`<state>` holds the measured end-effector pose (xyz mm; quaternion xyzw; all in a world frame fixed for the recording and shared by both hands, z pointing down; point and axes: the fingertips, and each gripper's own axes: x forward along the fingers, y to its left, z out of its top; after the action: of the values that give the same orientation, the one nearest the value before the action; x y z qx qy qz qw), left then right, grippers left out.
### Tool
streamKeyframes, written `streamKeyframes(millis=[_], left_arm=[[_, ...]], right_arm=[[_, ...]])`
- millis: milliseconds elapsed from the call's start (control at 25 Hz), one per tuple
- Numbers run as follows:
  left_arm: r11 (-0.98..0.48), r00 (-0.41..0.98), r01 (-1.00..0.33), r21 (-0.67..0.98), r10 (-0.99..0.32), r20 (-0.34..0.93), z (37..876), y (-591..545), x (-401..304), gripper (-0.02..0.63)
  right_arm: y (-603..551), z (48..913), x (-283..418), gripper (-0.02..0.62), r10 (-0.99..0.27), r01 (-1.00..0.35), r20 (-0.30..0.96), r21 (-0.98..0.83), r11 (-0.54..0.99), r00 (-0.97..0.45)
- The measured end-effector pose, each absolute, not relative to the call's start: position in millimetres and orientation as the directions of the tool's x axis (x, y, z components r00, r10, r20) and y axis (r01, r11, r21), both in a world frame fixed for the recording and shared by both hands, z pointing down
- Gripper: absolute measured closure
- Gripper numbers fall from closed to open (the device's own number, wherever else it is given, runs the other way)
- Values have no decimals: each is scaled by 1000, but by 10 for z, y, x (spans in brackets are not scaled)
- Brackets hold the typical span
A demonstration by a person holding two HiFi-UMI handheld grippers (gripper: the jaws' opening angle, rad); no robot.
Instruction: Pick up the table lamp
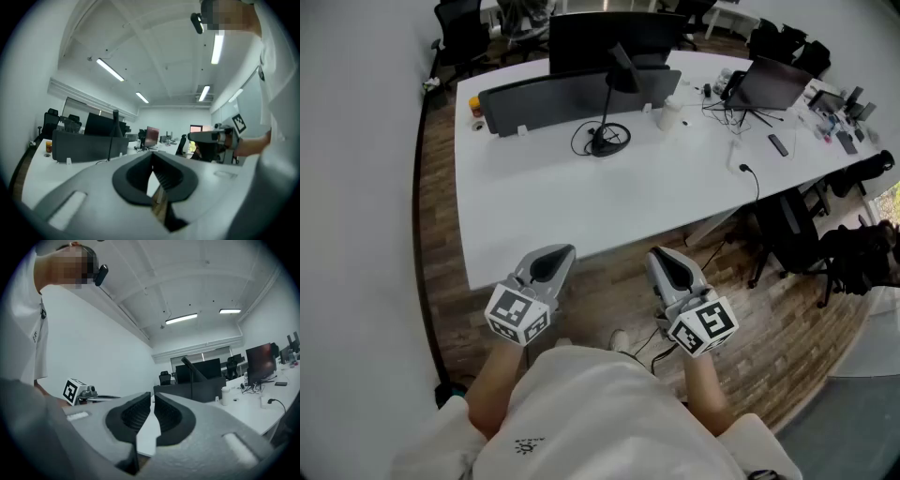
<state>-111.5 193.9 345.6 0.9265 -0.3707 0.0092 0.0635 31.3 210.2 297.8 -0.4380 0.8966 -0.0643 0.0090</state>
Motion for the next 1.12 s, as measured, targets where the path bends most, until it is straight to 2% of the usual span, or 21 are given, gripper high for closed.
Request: streamKeyframes(millis=[600, 1120], left_arm=[[-754, 762, -646, 114, -647, 39, 3435, 1960, -1371, 611], [-795, 805, -593, 127, -591, 54, 3516, 2167, -1797, 611]], right_arm=[[2139, 2902, 15, 569, -793, -786, 13, -140, 601, -609], [2353, 2935, -419, 569, -826, -822, 42, -139, 552, -562]])
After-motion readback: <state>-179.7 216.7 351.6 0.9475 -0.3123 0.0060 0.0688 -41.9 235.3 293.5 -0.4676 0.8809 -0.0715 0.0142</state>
